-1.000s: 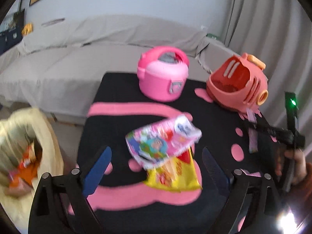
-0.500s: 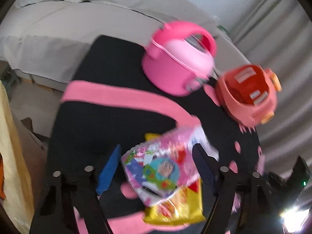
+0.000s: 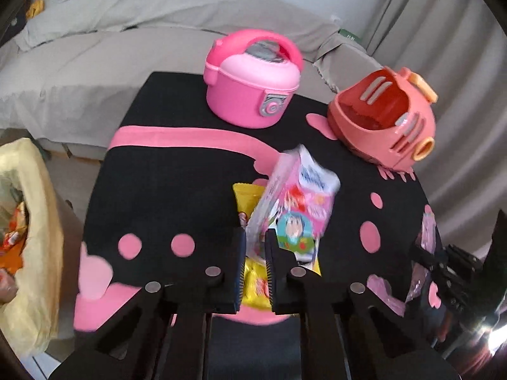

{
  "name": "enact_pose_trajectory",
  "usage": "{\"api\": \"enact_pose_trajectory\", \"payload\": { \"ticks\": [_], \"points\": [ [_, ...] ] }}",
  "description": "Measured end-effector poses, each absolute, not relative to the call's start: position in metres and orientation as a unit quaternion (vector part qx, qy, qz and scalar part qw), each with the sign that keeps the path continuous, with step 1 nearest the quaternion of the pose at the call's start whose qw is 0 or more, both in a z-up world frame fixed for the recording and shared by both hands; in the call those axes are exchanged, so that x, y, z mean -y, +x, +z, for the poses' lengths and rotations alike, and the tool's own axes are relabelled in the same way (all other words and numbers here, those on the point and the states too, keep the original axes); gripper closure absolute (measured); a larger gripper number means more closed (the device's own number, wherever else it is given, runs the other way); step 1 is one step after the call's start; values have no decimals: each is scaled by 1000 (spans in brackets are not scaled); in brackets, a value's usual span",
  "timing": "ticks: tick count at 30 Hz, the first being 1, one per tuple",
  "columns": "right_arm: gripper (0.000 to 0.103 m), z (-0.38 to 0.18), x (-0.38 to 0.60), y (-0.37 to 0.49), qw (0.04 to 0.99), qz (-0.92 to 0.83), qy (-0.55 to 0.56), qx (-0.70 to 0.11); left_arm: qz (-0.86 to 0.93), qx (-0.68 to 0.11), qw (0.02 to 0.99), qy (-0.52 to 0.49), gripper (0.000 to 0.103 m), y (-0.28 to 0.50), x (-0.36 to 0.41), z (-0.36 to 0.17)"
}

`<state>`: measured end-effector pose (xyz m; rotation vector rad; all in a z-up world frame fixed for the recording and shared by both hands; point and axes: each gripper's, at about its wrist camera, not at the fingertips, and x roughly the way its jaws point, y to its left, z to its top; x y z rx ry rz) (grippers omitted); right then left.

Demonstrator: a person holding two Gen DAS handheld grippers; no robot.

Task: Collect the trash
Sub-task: 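Grasp the Kleenex packet with the left tool while the right grasps the pink strip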

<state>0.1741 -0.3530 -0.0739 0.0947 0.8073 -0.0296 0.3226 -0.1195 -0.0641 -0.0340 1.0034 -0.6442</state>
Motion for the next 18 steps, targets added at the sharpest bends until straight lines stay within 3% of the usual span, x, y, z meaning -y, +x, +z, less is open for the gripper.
{"api": "enact_pose_trajectory", "payload": {
  "ticks": [4, 6, 7, 8, 14, 18],
  "points": [
    [87, -72, 358, 170, 919, -12, 57, -391, -316, -446, 837, 13, 90, 302, 119, -52],
    [87, -74, 360, 169, 917, -12, 62, -393, -314, -428, 847, 32, 72, 298, 125, -49],
    [87, -75, 360, 168, 917, -13, 64, -394, -318, -416, 851, 37, 46, 297, 128, -47],
    [87, -76, 361, 167, 917, -12, 67, -394, -320, -402, 857, 36, 32, 298, 130, -45],
    [87, -82, 364, 158, 914, -10, 78, -398, -335, -387, 855, 89, 32, 320, 157, -55],
    [87, -87, 367, 155, 912, -11, 86, -401, -345, -434, 826, 95, 49, 334, 175, -77]
  ]
}}
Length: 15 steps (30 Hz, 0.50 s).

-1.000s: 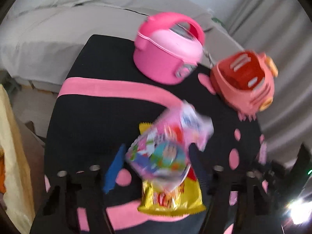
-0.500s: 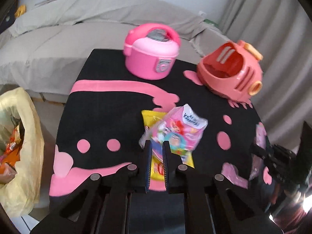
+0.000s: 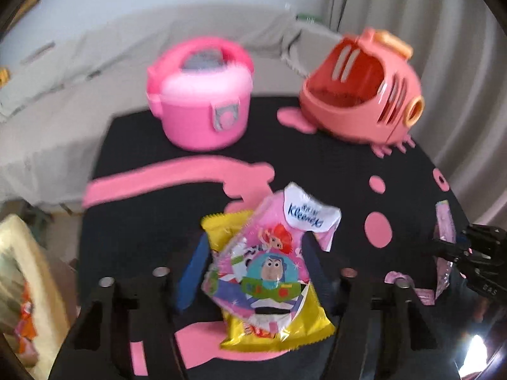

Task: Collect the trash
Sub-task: 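Grasp the Kleenex packet with the left tool while the right grasps the pink strip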

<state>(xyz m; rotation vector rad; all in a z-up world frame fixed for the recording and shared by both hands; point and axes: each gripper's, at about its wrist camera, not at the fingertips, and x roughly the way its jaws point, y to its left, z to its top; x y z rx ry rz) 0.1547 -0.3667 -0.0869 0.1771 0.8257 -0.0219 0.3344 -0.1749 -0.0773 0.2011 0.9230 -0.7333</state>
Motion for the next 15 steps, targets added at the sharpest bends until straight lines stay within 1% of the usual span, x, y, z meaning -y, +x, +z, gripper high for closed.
{"api": "enact_pose_trajectory", "payload": {
  "ticks": [2, 3, 4, 5, 8, 15],
  "points": [
    [87, -89, 368, 153, 911, -10, 87, -402, -341, -457, 816, 93, 58, 335, 179, -87],
    [87, -89, 368, 153, 911, -11, 87, -402, -340, -456, 817, 94, 62, 331, 178, -88],
    [87, -89, 369, 152, 911, -12, 86, -402, -337, -453, 820, 100, 77, 326, 178, -87],
    [87, -89, 369, 151, 911, -12, 87, -402, -332, -451, 822, 108, 86, 319, 178, -86],
    [87, -88, 369, 151, 912, -12, 91, -400, -332, -440, 828, 102, 94, 299, 171, -78],
    [87, -71, 359, 148, 920, -5, 81, -383, -310, -413, 854, 64, 96, 263, 139, -48]
  ]
}}
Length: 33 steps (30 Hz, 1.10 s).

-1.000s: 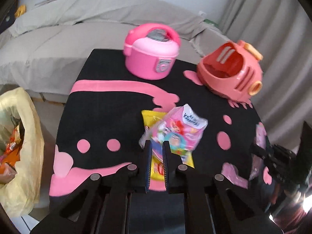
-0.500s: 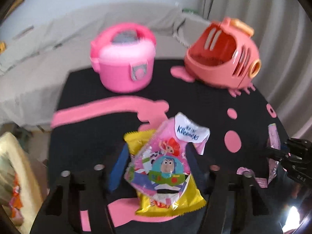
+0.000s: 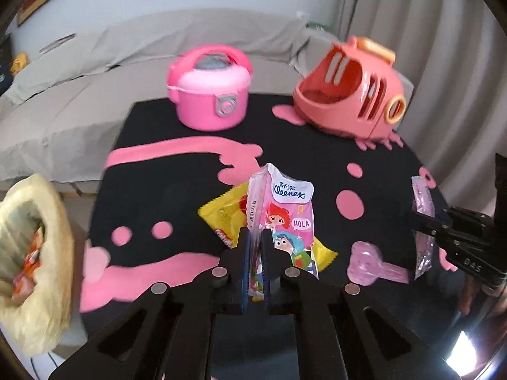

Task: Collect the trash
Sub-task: 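Grasp the Kleenex packet with the left tool while the right grasps the pink strip, then carry the Kleenex packet and pink strip over the yellow bin with both tools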

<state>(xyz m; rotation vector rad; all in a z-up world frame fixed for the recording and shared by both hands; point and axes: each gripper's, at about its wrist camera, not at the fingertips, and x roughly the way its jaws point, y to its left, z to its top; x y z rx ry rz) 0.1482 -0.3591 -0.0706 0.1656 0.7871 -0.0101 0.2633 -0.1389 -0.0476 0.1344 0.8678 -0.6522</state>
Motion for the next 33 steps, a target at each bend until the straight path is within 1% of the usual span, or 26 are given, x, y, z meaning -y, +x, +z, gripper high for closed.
{"api": "enact_pose_trajectory", "payload": {
  "ticks": [10, 19, 27, 33],
  "points": [
    [87, -18, 313, 149, 939, 24, 35, -342, -258, -347, 901, 36, 96, 233, 67, 5],
    [88, 29, 225, 172, 947, 94, -6, -307, -179, -300, 937, -3, 96, 223, -36, 35],
    [87, 47, 134, 206, 943, 153, -48, -290, -92, -285, 953, -37, 96, 223, -137, 40],
    [88, 41, 84, 234, 933, 188, -73, -297, -55, -309, 947, -73, 96, 241, -198, 21]
  ]
}}
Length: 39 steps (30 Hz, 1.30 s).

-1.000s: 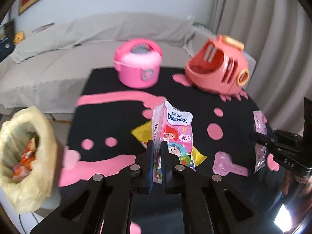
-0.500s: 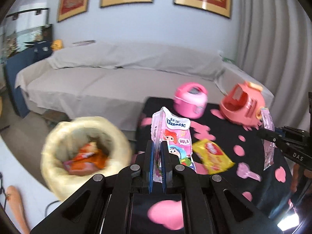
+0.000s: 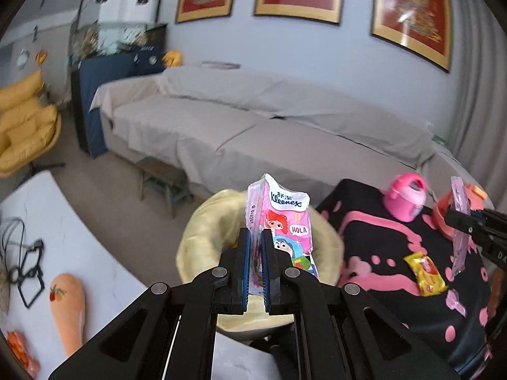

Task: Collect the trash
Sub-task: 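Carry the Kleenex packet and pink strip over the yellow bin with both tools, then open both tools over the bin to drop the Kleenex packet and pink strip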

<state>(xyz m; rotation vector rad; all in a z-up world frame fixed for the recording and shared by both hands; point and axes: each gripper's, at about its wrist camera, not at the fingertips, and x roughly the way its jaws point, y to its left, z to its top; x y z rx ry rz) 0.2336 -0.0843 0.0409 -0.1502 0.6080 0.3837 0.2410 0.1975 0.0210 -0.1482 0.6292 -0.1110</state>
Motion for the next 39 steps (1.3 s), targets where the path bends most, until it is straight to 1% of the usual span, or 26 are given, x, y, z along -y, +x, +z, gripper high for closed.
{"api": "enact_pose_trajectory", "payload": {
  "ticks": [3, 8, 10, 12, 13, 14, 15, 16, 17, 18, 22, 25, 29, 34, 37, 39],
  "points": [
    [88, 30, 67, 249, 927, 198, -82, -309, -68, -331, 935, -106, 96, 261, -211, 3],
    [88, 10, 51, 274, 917, 199, -96, -331, -102, -360, 915, -152, 96, 304, -209, -31],
    [88, 4, 48, 286, 914, 197, -98, -340, -110, -366, 910, -159, 94, 320, -205, -42],
    [88, 0, 42, 299, 912, 196, -98, -346, -109, -379, 903, -170, 87, 336, -203, -54],
    [88, -2, 41, 304, 912, 196, -96, -349, -105, -385, 899, -179, 80, 343, -206, -60],
    [87, -5, 38, 310, 910, 197, -94, -352, -95, -391, 895, -193, 68, 349, -211, -66],
    [88, -7, 36, 315, 909, 200, -92, -354, -87, -395, 893, -200, 59, 350, -214, -68],
    [87, -10, 33, 322, 907, 203, -89, -357, -78, -396, 891, -208, 44, 351, -219, -71],
    [87, -12, 28, 327, 906, 204, -89, -359, -70, -389, 893, -214, 39, 348, -224, -72],
    [87, -15, 23, 333, 905, 207, -87, -362, -61, -383, 897, -211, 38, 345, -229, -72],
    [87, -33, -2, 359, 891, 233, -71, -383, 0, -346, 921, -181, 24, 327, -243, -61],
    [87, -50, -28, 382, 878, 257, -49, -401, 42, -311, 933, -173, 17, 313, -255, -51],
    [87, -89, -73, 411, 842, 281, -49, -458, 81, -294, 941, -148, 14, 301, -263, -43],
    [88, -154, -103, 434, 761, 277, -77, -581, 82, -289, 945, -129, 12, 290, -268, -43],
    [87, -174, -104, 434, 743, 273, -88, -605, 73, -296, 944, -126, 11, 291, -269, -45],
    [86, -173, -101, 433, 746, 271, -84, -602, 74, -304, 941, -128, 11, 292, -271, -48]
  ]
}}
